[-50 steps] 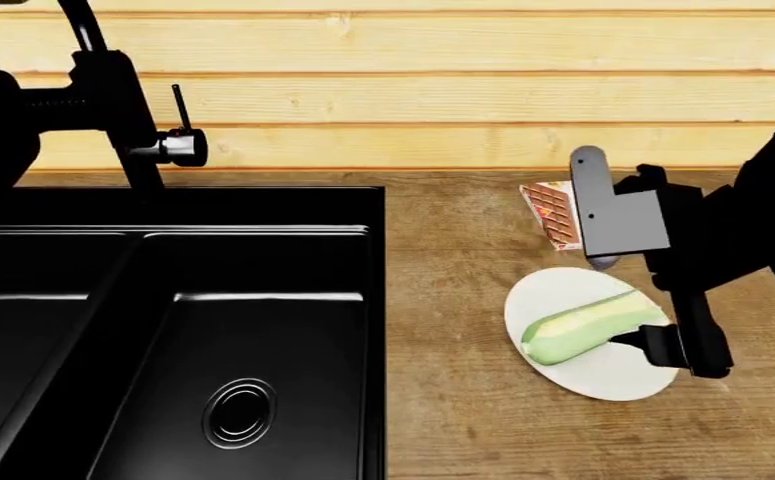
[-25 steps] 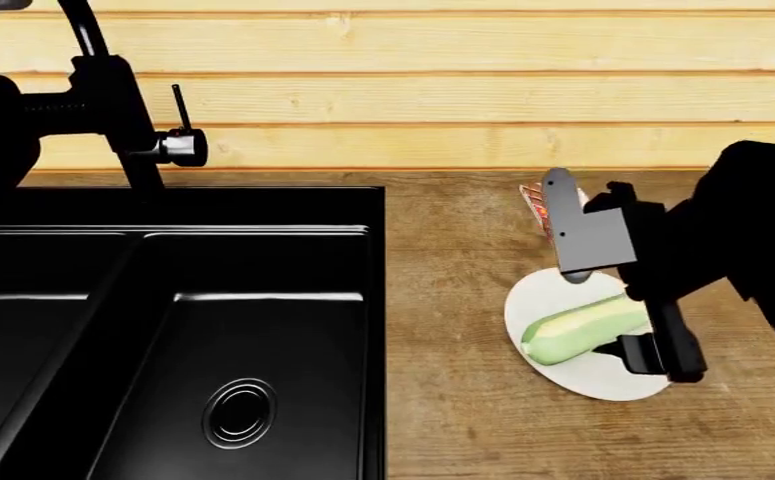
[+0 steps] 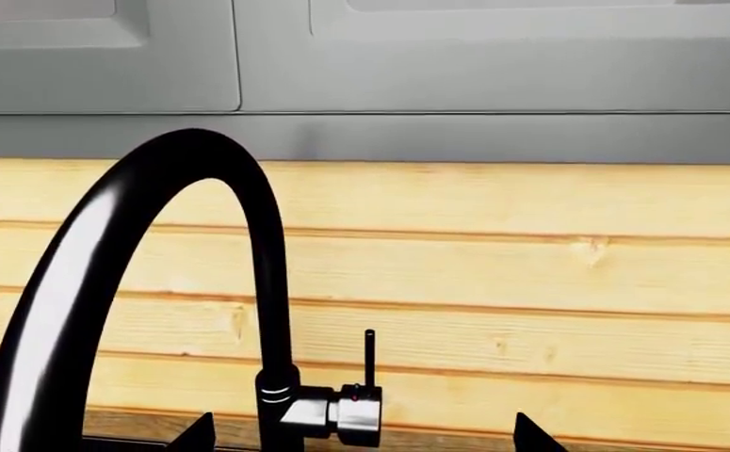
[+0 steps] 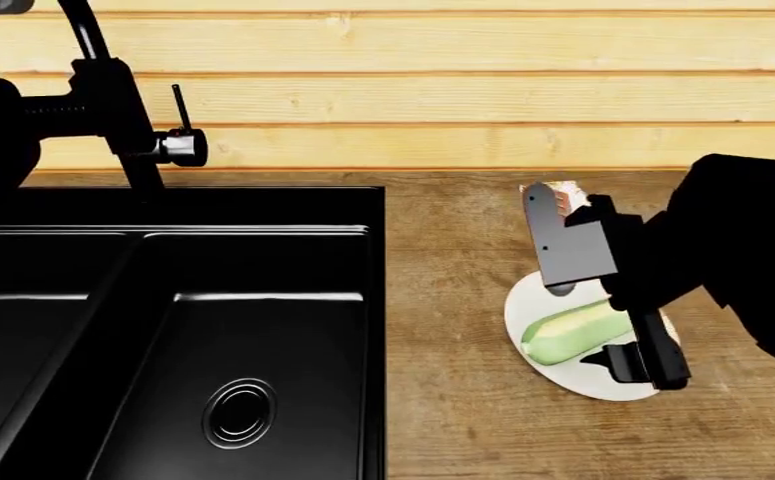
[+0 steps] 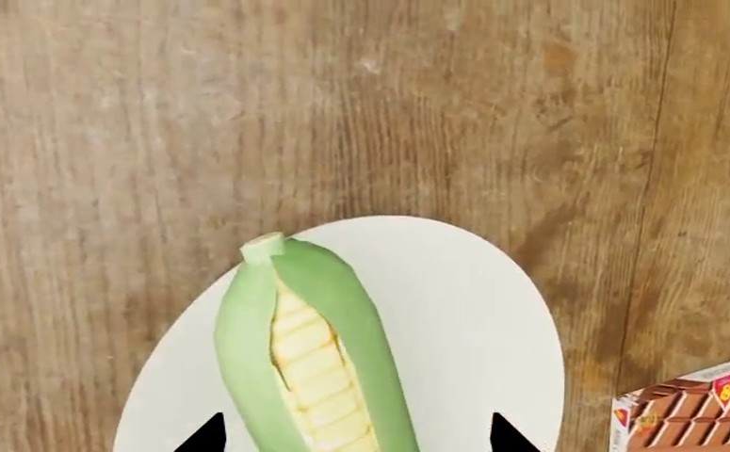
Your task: Pick the corn from the counter and place it in the sink. Then turn on the sink faucet.
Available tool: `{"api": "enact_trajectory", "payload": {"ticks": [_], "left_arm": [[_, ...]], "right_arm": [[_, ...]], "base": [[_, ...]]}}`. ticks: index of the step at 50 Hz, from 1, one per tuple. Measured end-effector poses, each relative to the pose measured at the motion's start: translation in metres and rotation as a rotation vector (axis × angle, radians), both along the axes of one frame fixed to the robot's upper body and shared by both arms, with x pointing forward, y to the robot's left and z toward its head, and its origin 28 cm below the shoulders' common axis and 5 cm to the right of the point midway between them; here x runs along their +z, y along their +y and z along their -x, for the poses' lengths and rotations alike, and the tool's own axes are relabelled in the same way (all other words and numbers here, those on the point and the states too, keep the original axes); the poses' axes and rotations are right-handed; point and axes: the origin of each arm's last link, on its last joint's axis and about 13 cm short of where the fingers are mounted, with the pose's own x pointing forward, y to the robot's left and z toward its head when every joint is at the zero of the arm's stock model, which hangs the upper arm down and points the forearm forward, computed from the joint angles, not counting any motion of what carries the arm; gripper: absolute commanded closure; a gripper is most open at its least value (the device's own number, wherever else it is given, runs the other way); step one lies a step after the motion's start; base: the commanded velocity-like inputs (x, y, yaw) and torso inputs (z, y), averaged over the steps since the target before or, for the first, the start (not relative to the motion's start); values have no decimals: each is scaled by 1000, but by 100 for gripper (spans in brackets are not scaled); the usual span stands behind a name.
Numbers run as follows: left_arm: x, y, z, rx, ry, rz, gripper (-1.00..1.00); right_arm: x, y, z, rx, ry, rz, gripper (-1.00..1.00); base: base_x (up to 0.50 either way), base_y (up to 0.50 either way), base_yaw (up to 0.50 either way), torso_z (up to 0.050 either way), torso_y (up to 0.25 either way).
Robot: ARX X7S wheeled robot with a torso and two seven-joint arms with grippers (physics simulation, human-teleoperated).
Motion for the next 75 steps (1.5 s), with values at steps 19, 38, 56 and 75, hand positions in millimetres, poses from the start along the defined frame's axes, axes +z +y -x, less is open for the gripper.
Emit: {"api": "enact_trajectory", "payload": {"ticks": [19, 38, 56, 75], "left_arm": [[-1, 0, 0, 0, 1, 3, -100], [-2, 0, -1, 1, 4, 3, -100], [-1, 0, 0, 2, 1, 7, -100], [2, -1, 0, -2, -2, 9, -100]], "right_arm": [[-13, 4, -1, 11, 34, -6, -100], [-21, 3, -2, -14, 21, -35, 100], [1, 6, 2, -4, -62, -90, 100], [16, 30, -4, 39, -216, -296, 100]], "base": [[0, 0, 0, 0, 0], [0, 0, 0, 0, 0], [0, 0, 0, 0, 0], [0, 0, 0, 0, 0]]}}
